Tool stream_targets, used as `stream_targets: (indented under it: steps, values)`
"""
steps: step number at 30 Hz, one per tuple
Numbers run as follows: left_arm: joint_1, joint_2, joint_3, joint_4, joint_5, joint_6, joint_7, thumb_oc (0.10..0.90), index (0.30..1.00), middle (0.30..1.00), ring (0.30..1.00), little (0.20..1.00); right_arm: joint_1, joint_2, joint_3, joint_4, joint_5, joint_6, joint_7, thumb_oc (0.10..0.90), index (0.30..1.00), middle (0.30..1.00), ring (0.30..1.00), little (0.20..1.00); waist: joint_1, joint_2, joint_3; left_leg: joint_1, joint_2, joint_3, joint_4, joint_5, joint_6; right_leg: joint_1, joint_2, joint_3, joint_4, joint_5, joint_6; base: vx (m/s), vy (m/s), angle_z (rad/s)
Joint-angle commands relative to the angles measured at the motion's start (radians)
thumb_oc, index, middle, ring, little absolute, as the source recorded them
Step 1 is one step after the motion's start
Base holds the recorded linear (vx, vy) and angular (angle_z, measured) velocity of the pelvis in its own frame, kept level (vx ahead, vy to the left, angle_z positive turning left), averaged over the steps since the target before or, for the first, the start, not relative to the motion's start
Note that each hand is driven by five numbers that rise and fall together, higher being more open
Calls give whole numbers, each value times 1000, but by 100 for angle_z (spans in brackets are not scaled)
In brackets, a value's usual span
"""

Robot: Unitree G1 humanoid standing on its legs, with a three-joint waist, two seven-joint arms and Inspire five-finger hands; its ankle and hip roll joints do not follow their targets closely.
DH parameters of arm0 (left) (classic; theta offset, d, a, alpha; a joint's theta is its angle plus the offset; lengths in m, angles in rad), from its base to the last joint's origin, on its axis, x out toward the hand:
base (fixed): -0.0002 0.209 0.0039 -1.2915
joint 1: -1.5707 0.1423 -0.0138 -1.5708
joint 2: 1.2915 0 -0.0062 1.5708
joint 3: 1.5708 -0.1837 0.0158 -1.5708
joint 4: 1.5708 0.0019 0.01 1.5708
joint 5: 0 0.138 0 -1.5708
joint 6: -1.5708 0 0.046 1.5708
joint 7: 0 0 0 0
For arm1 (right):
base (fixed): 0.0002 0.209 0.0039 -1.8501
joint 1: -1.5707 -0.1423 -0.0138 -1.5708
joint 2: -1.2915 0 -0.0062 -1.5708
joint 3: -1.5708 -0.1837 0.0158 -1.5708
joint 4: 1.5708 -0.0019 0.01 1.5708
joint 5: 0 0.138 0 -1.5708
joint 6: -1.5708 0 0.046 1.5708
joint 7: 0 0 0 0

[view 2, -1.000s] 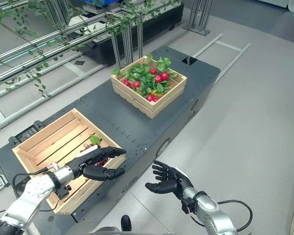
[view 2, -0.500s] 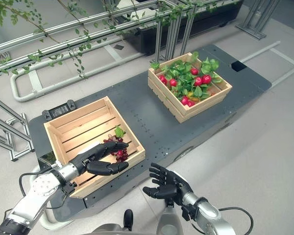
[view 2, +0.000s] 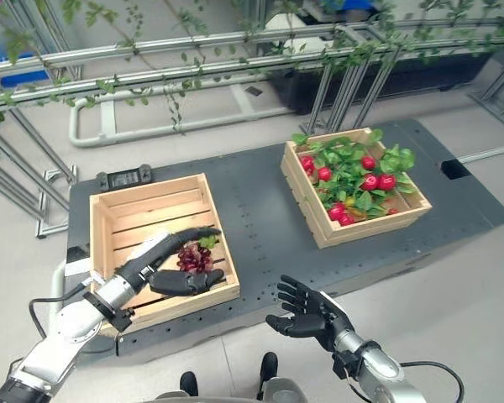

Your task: Pick up the fruits from the basket on one side to the basket on the other side

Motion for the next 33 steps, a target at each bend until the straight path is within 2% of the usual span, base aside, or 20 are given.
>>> stream_targets:
  steps: [1, 2, 3, 6, 7, 8, 10, 14, 21, 26, 28, 33]
  values:
    - [-82, 44, 134, -83, 61, -175, 244, 800, 900, 900, 900, 900, -37, 19, -16, -74, 92, -113, -17, 800, 900, 900, 900, 900, -15, -19, -66, -27, -51, 0, 3, -35, 18, 19, -46, 28, 3, -28, 66, 44, 85, 1]
    - [-78, 42, 150, -75, 96, -179, 283, 800, 900, 900, 900, 900, -34, 27, -16, -71, 91, -109, -18, 800, 900, 900, 900, 900, -15, -19, -67, -28, -53, -2, 3, -37, 18, 19, -48, 29, 3, -28, 67, 47, 111, 2]
    - [-77, 42, 169, -57, 253, -171, 390, 800, 900, 900, 900, 900, -34, 39, -12, -62, 81, -93, -30, 800, 900, 900, 900, 900, -14, -19, -66, -28, -57, -5, 3, -41, 20, 20, -51, 29, 3, -26, 70, 47, 116, 3]
    - [-69, 71, 201, -40, 323, -143, 483, 800, 900, 900, 900, 900, -12, 38, -13, -64, 71, -73, -21, 800, 900, 900, 900, 900, -18, -24, -63, -29, -65, -10, 3, -49, 22, 19, -58, 27, 6, -23, 80, 43, 104, 2]
    - [-61, 82, 216, -36, 403, -131, 545, 800, 900, 900, 900, 900, 2, 35, -17, -69, 57, -58, -20, 800, 900, 900, 900, 900, -21, -27, -59, -29, -69, -8, 3, -53, 26, 9, -60, 31, 20, -28, 85, 18, 88, 4]
    - [-63, 88, 218, -31, 420, -123, 562, 800, 900, 900, 900, 900, 6, 33, -16, -67, 53, -59, -17, 800, 900, 900, 900, 900, -22, -28, -56, -30, -70, -5, 3, -53, 28, 3, -62, 32, 27, -29, 87, 7, 89, 4]
    - [-83, 125, 212, -5, 543, -77, 636, 800, 900, 900, 900, 900, 13, 19, -10, -52, 30, -47, -11, 800, 900, 900, 900, 900, -28, -32, -39, -32, -70, 5, 3, -50, 33, -23, -67, 39, 59, -32, 95, -4, 71, 3]
    - [-120, 194, 184, 18, 552, 2, 641, 800, 900, 900, 900, 900, 19, -25, -1, -36, 35, -26, 7, 800, 900, 900, 900, 900, -32, -45, 2, -54, -71, 23, 20, -45, 42, -62, -74, 51, 95, -36, 104, -33, 26, -5]
    - [-205, 247, 93, 108, 526, 49, 657, 800, 900, 900, 900, 900, -5, -75, 49, -18, -9, 8, 104, 800, 900, 900, 900, 900, -44, -53, 75, -113, -65, 37, 80, -46, 47, -103, -70, 73, 125, -33, 107, -54, 4, -8]
    - [-339, 305, -42, 235, 532, 93, 696, 800, 900, 900, 900, 900, -65, -139, 106, 26, -19, 53, 223, 800, 900, 900, 900, 900, -52, -66, 134, -165, -60, 44, 122, -43, 41, -126, -57, 79, 136, -37, 100, -52, -26, -5]
    - [-375, 316, -75, 262, 538, 103, 706, 800, 900, 900, 900, 900, -84, -159, 123, 28, -21, 65, 245, 800, 900, 900, 900, 900, -52, -71, 151, -182, -59, 44, 137, -42, 39, -133, -53, 79, 139, -38, 96, -57, -44, -6]
    - [-549, 374, -232, 398, 566, 157, 736, 800, 900, 900, 900, 900, -187, -224, 184, 43, 9, 88, 252, 800, 900, 900, 900, 900, -59, -79, 223, -263, -49, 41, 207, -36, 25, -177, -36, 80, 174, -54, 70, -83, -22, 3]
